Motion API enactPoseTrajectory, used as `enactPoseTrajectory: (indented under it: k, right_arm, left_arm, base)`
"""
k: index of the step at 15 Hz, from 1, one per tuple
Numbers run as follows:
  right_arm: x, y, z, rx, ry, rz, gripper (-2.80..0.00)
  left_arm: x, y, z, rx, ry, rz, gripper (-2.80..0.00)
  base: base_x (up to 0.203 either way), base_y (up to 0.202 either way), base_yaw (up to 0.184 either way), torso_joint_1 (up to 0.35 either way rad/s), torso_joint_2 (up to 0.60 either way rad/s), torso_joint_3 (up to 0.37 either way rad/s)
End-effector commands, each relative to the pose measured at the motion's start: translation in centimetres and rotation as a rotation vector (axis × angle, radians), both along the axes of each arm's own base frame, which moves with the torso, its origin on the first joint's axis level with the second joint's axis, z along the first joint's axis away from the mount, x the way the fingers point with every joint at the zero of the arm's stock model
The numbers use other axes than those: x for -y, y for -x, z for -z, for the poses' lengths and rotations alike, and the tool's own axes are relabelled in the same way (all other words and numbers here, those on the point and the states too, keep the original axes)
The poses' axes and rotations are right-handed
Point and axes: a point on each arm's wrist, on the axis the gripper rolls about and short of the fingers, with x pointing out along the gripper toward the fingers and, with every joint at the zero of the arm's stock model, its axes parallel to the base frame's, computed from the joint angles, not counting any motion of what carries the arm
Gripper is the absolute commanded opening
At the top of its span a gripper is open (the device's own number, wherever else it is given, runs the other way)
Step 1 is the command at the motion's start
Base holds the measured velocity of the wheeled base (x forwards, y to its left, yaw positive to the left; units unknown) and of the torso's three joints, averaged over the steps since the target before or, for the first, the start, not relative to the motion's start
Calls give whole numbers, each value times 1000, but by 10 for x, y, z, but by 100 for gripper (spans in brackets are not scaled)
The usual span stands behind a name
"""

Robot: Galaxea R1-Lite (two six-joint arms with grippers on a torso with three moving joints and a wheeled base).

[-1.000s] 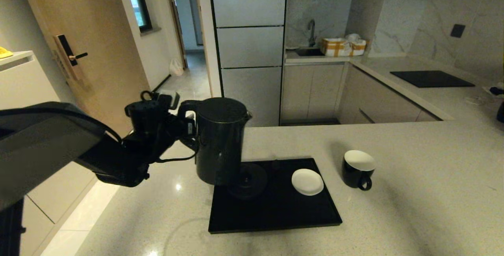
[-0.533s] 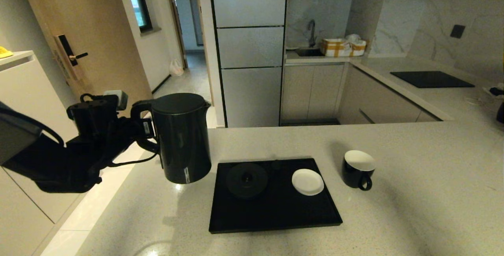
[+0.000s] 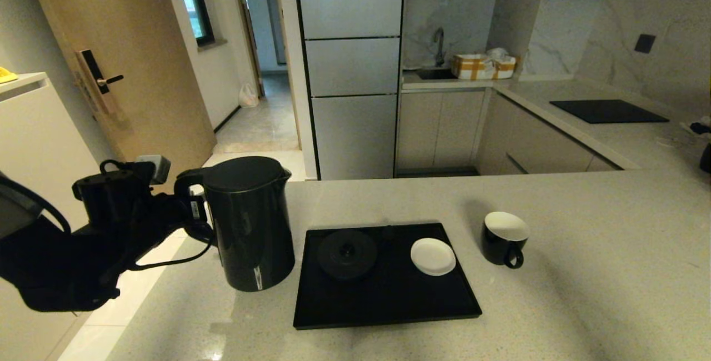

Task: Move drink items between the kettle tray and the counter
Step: Place it on the left

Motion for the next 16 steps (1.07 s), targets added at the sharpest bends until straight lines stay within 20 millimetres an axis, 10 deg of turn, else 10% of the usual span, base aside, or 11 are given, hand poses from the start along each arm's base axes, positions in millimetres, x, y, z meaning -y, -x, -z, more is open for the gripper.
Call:
enactPoseTrajectory:
  k: [1, 8, 16]
  right_arm:
    - [0, 0, 0, 1, 0, -1, -280]
    - [0, 0, 0, 1, 0, -1, -280]
    - [0, 0, 0, 1, 0, -1, -280]
  left_arm:
    - [-1, -1, 29, -24, -39, 7, -280]
    - [-1, -5, 70, -33, -122, 39, -280]
    - [0, -6, 73, -46, -120, 47, -280]
  base:
    - [0, 0, 0, 0, 0, 0]
    - [0, 0, 0, 0, 0, 0]
    - [0, 0, 0, 0, 0, 0]
